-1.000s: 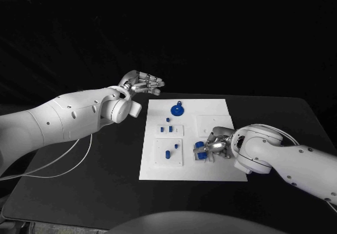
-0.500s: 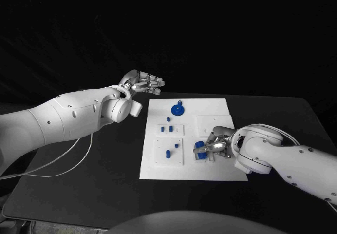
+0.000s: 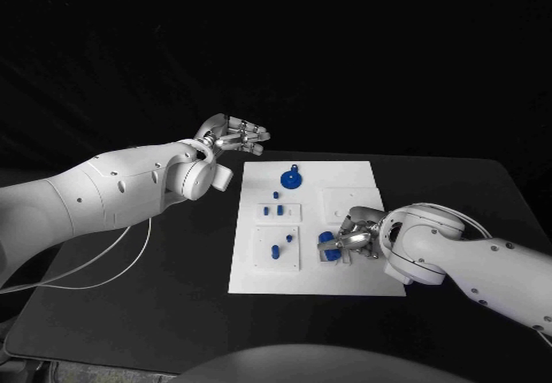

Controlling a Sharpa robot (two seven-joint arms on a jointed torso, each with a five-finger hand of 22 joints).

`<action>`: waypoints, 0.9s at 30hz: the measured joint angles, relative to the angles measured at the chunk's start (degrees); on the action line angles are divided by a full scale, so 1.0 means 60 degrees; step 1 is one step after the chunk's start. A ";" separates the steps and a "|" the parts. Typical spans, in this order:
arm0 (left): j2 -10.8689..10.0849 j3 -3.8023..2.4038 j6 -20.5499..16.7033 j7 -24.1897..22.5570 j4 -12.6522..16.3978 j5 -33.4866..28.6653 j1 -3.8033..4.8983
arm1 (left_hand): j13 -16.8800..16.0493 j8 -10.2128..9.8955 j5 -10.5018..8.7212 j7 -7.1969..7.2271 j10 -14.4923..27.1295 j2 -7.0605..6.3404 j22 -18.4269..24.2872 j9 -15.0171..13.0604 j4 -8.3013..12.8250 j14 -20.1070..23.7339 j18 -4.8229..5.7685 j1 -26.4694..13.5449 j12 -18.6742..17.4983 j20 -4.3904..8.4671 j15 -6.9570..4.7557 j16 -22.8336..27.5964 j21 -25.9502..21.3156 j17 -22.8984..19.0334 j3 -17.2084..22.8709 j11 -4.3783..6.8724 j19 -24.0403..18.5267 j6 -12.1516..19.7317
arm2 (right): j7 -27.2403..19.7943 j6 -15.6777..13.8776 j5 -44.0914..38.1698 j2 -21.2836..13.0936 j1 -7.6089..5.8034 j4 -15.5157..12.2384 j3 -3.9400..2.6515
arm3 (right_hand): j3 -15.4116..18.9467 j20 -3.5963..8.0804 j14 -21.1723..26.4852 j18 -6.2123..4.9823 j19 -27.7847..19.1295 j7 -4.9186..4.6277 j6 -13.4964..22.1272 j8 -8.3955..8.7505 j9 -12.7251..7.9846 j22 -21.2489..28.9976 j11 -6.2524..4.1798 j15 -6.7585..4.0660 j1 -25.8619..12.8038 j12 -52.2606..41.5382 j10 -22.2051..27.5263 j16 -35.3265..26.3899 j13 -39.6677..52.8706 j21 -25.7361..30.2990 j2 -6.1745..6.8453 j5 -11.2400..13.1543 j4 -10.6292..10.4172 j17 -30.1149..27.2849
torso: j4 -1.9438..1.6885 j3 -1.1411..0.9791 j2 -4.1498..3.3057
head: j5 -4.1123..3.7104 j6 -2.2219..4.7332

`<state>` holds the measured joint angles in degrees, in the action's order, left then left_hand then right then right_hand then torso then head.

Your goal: Assemble the parts on the task board

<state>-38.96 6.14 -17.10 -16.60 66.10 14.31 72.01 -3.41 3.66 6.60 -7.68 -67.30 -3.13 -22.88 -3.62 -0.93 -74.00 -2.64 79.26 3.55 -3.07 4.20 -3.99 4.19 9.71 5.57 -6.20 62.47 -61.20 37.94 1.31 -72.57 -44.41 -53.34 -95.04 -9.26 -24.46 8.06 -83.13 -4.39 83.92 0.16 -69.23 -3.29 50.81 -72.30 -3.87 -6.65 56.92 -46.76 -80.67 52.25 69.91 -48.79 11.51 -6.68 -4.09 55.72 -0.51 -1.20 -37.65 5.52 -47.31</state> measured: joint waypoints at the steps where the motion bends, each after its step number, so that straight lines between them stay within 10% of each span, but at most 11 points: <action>1: 0.0000 0.0000 0.0001 0.0001 0.0000 0.0000 0.0000 | 0.0000 0.0000 0.0000 0.0000 0.0000 0.0000 0.0000 0.0000 0.0000 0.0000 -0.0001 0.0000 0.0000 0.0000 0.0000 0.0000 0.0000 0.0000 0.0000 0.0000 0.0000 0.0000 | 0.0001 -0.0008 -0.0002 -0.0003 0.0002 -0.0005 0.0001 | 0.0000 0.0000 -0.0007 0.0000 0.0000 0.0000 0.0000 -0.0003 -0.0004 0.0000 -0.0001 -0.0007 -0.0011 0.0000 0.0001 0.0000 -0.0004 0.0000 -0.0012 -0.0047 0.0000 0.0000 | -0.0001 0.0000 0.0000 | 0.0000 -0.0001; 9: -0.0004 0.0000 0.0014 0.0009 0.0000 0.0000 0.0000 | 0.0000 0.0000 0.0000 0.0000 0.0000 0.0000 0.0000 0.0000 0.0000 0.0000 0.0000 0.0000 0.0000 0.0000 0.0000 0.0000 0.0000 -0.0001 0.0000 0.0000 0.0000 0.0000 | 0.0004 -0.0072 -0.0003 -0.0022 0.0009 -0.0030 0.0007 | 0.0029 0.0000 -0.0033 0.0002 0.0000 -0.0002 0.0000 -0.0061 -0.0180 0.0001 -0.0019 -0.0026 -0.0051 0.0000 0.0051 0.0000 -0.0020 0.0000 -0.0051 -0.0423 0.0028 -0.0001 | -0.0003 0.0000 0.0000 | 0.0000 -0.0005; 17: -0.0004 0.0000 0.0025 0.0019 0.0000 -0.0001 0.0000 | 0.0000 0.0000 0.0000 0.0000 0.0000 0.0000 0.0036 0.0000 -0.0027 0.0000 -0.0001 0.0000 0.0000 0.0000 0.0000 0.0000 0.0000 -0.0001 -0.0026 0.0000 0.0000 0.0000 | 0.0004 -0.0115 0.0012 -0.0020 0.0015 -0.0017 0.0013 | 0.0032 0.0000 -0.0045 0.0002 0.0000 -0.0012 -0.0010 -0.0113 -0.0188 0.0002 -0.0019 -0.0014 -0.0171 0.0000 0.0050 0.0000 -0.0029 0.0000 -0.0084 0.0587 0.0025 -0.0020 | -0.0002 0.0002 0.0003 | 0.0004 -0.0002; 27: 0.0003 0.0001 0.0034 0.0030 -0.0003 -0.0002 0.0000 | 0.0000 0.0000 0.0000 0.0000 0.0000 0.0000 0.0035 0.0000 -0.0026 0.0000 0.0000 0.0000 0.0000 0.0000 0.0000 0.0000 0.0000 -0.0001 -0.0026 0.0000 -0.0001 0.0000 | 0.0008 -0.0163 0.0020 0.0002 0.0032 0.0033 0.0028 | 0.2507 0.0000 -0.0049 0.0001 0.0000 -0.0012 -0.0011 -0.0112 -0.0246 -0.0009 -0.0024 -0.0016 0.0107 0.0000 0.0056 -0.0040 0.0013 0.0000 0.0230 0.0632 -0.1919 0.0039 | 0.0000 0.0006 0.0003 | -0.0022 0.0003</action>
<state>-38.94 6.14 -16.90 -16.42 66.08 14.30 72.01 -3.41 3.66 6.60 -7.68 -67.31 -3.13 -22.67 -3.62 -1.09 -74.00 -2.64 79.26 3.55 -3.07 4.20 -3.99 4.19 9.70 5.41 -6.20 62.47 -61.21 37.98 0.34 -72.45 -44.40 -53.14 -94.84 -9.09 -9.42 8.06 -83.42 -4.38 83.92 0.09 -69.29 -3.96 49.34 -72.36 -4.01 -6.74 57.56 -46.76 -80.34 52.01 69.98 -48.79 12.89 -2.89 -15.61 55.96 -0.51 -1.16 -37.63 5.39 -47.30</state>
